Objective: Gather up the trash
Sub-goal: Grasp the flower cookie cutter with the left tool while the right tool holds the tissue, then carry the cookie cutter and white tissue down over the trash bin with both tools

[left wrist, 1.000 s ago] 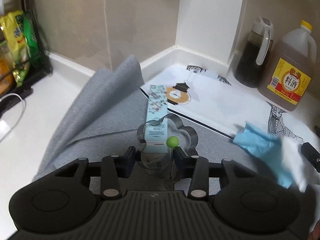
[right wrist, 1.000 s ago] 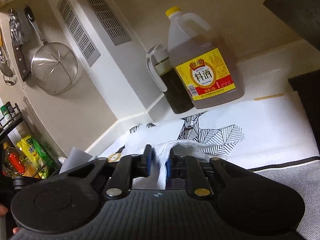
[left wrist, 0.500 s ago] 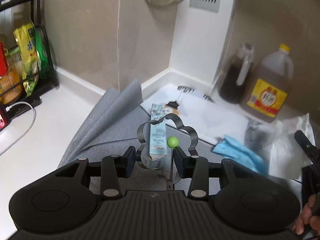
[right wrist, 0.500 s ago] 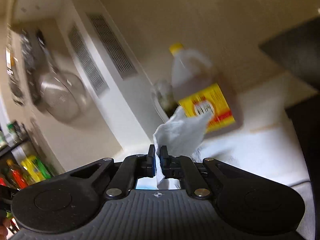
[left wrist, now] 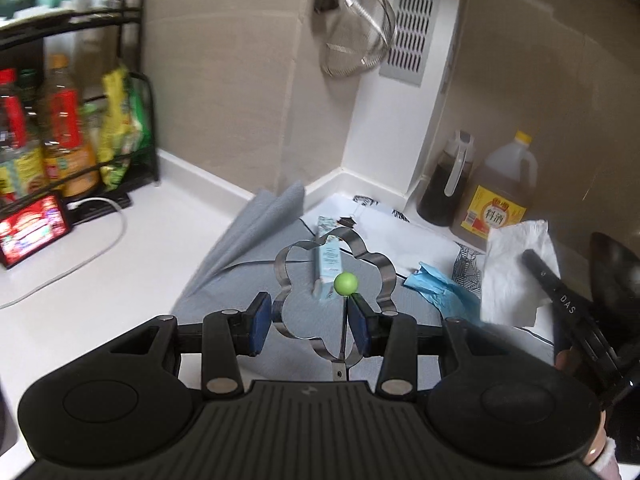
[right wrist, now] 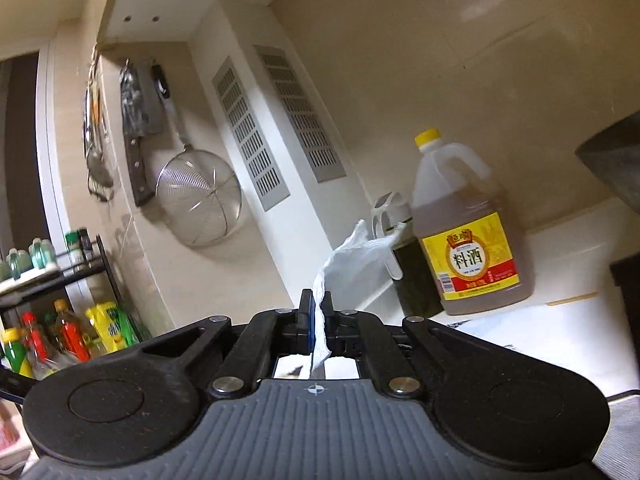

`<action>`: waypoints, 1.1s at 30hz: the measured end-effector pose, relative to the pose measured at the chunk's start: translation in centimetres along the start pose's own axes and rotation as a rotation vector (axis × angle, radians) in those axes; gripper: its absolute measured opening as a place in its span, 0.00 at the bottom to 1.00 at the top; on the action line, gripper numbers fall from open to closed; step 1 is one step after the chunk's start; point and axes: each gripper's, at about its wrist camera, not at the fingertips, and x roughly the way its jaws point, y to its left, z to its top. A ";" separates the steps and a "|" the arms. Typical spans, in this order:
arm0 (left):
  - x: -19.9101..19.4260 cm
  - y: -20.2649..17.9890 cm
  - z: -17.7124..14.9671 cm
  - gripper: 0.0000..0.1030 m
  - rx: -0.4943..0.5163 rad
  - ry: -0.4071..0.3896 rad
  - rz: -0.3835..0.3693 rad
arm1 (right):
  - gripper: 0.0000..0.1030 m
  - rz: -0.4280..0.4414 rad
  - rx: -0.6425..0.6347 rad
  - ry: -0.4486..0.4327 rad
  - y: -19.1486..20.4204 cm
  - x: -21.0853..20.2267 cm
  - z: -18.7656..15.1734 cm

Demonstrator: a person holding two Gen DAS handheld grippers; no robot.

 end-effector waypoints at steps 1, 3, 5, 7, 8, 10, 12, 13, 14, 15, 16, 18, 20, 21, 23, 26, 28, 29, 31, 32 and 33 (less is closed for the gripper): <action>-1.3 0.5 -0.5 0.45 -0.004 -0.005 -0.002 | 0.02 0.010 0.007 0.007 0.4 -0.8 0.1; -3.9 1.4 -1.9 0.45 0.003 -0.013 -0.005 | 0.02 0.036 -0.004 0.022 1.5 -2.7 0.5; -6.4 2.1 -3.6 0.45 0.021 -0.026 -0.003 | 0.02 0.069 -0.023 0.034 2.8 -5.1 1.0; -8.9 2.8 -5.5 0.45 0.033 -0.032 -0.007 | 0.02 0.105 -0.047 0.046 4.2 -7.7 1.5; -10.0 3.2 -6.6 0.45 0.036 -0.032 -0.008 | 0.02 0.121 -0.058 0.056 4.9 -8.9 1.6; -12.1 3.8 -8.7 0.45 0.040 -0.027 -0.005 | 0.02 0.151 -0.070 0.078 6.1 -11.6 1.7; -13.9 4.5 -10.9 0.45 0.045 -0.022 0.007 | 0.02 0.182 -0.075 0.105 7.3 -14.1 1.5; -14.7 4.8 -12.0 0.45 0.049 -0.018 0.012 | 0.02 0.194 -0.084 0.119 7.9 -15.4 1.2; -15.3 5.1 -13.0 0.45 0.050 -0.014 0.017 | 0.02 0.205 -0.092 0.134 8.5 -16.6 0.8; -15.8 5.3 -14.1 0.45 0.047 -0.007 0.022 | 0.02 0.217 -0.097 0.152 9.2 -17.7 0.4; -16.2 5.6 -15.0 0.45 0.046 0.005 0.021 | 0.02 0.231 -0.102 0.178 9.8 -18.7 -0.2; -16.5 6.1 -17.1 0.45 0.044 0.031 0.023 | 0.02 0.257 -0.119 0.239 11.0 -20.4 -1.7; -16.3 6.5 -19.2 0.45 0.042 0.060 0.038 | 0.02 0.277 -0.139 0.307 12.2 -21.7 -3.5; -16.0 6.7 -20.1 0.45 0.034 0.079 0.042 | 0.02 0.283 -0.146 0.349 12.6 -22.2 -4.6; -15.4 7.1 -21.9 0.45 0.018 0.115 0.041 | 0.02 0.285 -0.145 0.442 13.3 -22.9 -6.8; -14.3 7.6 -24.3 0.45 0.011 0.158 0.063 | 0.02 0.269 -0.169 0.559 14.1 -23.7 -10.2; -13.6 7.8 -25.3 0.45 0.007 0.182 0.084 | 0.02 0.266 -0.179 0.624 14.4 -24.1 -12.1; -13.3 7.9 -25.8 0.45 0.003 0.193 0.085 | 0.02 0.261 -0.192 0.651 14.6 -24.3 -12.8; -12.8 8.2 -26.6 0.45 -0.005 0.213 0.088 | 0.02 0.263 -0.203 0.691 14.8 -24.4 -13.7; -12.6 8.2 -26.9 0.45 -0.003 0.225 0.087 | 0.02 0.267 -0.210 0.711 15.0 -24.2 -14.0; -12.4 8.1 -27.2 0.45 0.003 0.238 0.083 | 0.02 0.273 -0.214 0.737 15.1 -24.1 -14.2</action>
